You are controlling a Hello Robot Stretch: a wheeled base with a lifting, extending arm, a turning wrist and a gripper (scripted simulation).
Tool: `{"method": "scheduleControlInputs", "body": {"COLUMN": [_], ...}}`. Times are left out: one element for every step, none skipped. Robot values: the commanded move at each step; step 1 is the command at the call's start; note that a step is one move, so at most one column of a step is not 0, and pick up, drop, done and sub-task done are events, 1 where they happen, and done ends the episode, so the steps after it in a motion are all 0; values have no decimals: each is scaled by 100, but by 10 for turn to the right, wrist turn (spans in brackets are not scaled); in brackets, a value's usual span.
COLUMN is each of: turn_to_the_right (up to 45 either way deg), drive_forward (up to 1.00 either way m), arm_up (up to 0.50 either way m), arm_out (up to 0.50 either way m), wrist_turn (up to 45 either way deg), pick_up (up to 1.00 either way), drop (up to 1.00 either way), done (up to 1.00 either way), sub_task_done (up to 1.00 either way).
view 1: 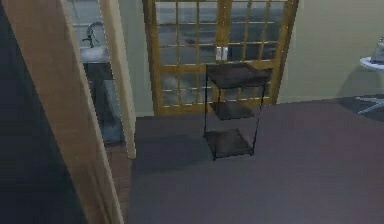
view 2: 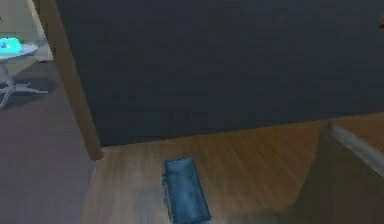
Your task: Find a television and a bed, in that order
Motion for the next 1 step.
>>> {"method": "scheduleControlInputs", "body": {"turn_to_the_right": [30], "drive_forward": [0], "arm_up": [0], "arm_out": [0], "wrist_turn": [0], "pick_up": [0], "drop": [0], "done": [0], "sub_task_done": [0]}}
